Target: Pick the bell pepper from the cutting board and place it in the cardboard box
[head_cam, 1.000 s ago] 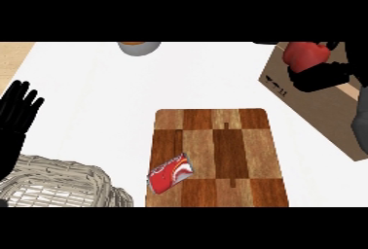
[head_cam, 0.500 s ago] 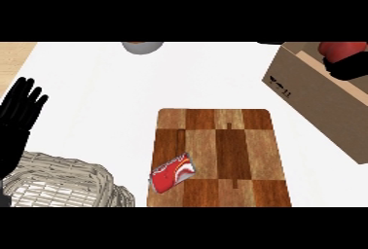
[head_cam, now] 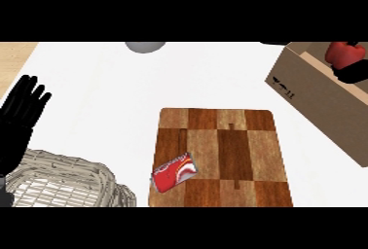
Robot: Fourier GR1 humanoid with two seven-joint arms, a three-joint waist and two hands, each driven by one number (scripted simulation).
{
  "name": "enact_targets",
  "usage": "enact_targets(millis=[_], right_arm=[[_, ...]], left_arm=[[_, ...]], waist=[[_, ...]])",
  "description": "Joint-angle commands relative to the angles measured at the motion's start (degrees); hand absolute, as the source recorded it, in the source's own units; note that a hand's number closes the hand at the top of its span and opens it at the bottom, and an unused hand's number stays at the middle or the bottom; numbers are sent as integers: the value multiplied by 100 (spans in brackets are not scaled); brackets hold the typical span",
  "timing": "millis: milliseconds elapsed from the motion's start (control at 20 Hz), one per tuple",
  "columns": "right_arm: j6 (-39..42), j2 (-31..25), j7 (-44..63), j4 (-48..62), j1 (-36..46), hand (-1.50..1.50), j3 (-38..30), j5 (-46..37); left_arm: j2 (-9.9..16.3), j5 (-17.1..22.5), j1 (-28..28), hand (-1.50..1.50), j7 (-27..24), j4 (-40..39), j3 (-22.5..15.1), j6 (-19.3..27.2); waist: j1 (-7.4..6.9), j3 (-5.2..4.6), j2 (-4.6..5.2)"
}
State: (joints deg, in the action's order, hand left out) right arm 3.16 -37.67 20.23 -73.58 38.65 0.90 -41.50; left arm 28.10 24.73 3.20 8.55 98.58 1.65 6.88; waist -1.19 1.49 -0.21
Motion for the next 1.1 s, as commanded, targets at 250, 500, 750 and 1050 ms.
enact_targets(millis=[250, 500, 750, 1050], right_arm=[[-88, 362, -267, 1595, -143, 150, -209, 126], [-31, 407, -1182, 2118, -417, -150, -326, 411], [-553, 583, -1791, 2140, -191, -150, -799, 792], [-924, 656, -1800, 2109, 165, -150, -2138, 2000]], left_arm=[[-198, 67, -241, 0, 159, -483, -247, -73], [-26, 232, -170, 0, 337, -410, -106, -161], [-239, 52, -273, 0, 24, -579, -302, -99], [-159, 18, -352, 0, 109, -336, -295, 79]], waist=[[-14, -147, 98], [6, -139, 88], [60, -141, 76], [93, -139, 53]])
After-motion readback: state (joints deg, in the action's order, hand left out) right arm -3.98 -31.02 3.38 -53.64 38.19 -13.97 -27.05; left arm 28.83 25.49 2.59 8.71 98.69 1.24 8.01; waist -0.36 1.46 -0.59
